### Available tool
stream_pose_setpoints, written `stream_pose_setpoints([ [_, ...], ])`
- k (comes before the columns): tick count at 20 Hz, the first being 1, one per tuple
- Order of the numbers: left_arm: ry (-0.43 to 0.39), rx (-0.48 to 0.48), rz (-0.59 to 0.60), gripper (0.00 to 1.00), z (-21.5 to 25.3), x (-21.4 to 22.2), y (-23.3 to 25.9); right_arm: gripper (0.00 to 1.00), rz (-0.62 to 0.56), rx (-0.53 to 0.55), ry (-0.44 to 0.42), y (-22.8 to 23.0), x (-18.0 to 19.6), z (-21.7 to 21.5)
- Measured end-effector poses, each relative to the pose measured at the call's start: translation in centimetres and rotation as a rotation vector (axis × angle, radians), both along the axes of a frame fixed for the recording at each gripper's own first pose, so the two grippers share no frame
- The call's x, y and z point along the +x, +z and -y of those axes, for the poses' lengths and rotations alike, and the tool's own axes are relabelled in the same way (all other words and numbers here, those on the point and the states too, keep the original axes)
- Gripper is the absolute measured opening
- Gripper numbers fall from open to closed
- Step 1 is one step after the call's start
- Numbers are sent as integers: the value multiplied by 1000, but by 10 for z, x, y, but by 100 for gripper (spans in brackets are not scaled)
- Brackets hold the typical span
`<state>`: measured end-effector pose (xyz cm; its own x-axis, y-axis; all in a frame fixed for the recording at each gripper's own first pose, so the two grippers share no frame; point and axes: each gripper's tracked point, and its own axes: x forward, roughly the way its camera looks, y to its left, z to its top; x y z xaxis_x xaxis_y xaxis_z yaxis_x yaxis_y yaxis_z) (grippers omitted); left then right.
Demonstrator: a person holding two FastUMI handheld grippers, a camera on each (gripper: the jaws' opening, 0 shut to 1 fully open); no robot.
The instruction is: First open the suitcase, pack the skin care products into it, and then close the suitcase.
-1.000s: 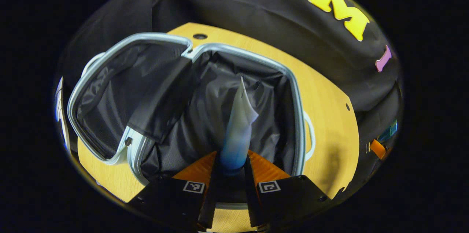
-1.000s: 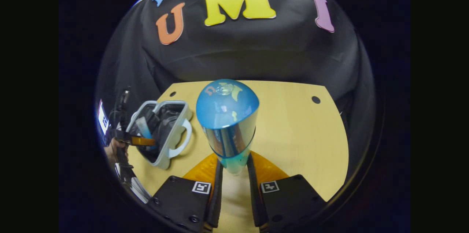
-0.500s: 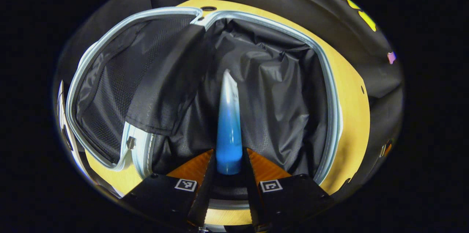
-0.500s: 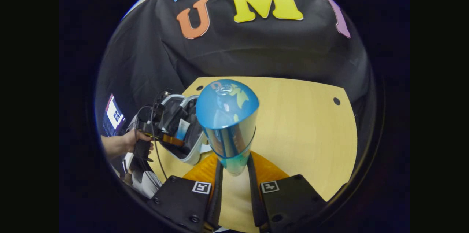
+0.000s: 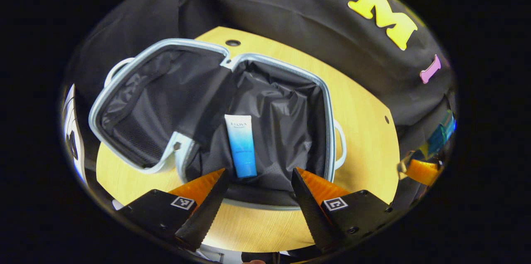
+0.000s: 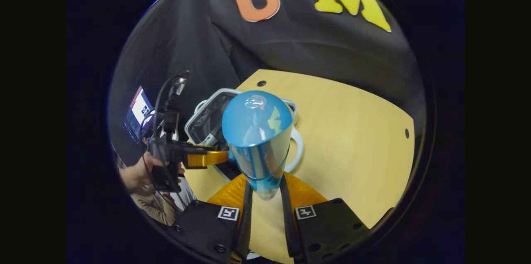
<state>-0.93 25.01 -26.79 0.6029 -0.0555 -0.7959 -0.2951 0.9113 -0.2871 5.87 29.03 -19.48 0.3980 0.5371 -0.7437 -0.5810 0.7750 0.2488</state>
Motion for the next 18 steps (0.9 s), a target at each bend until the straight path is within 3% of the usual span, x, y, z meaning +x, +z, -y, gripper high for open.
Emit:
stream_pose_setpoints([
  [5,143,35,169,97,-38,-32,44,33,-194,-89,118,-42,-2,-70],
  [9,188,54,239,97,-50,-58,64,33,-328,-220,117,-92,7,-97],
  [12,211,14,242,97,-44,-86,63,33,-423,-328,68,-129,18,-104],
  [18,212,-16,215,97,-47,-109,49,32,-531,-420,-80,-167,32,-103],
])
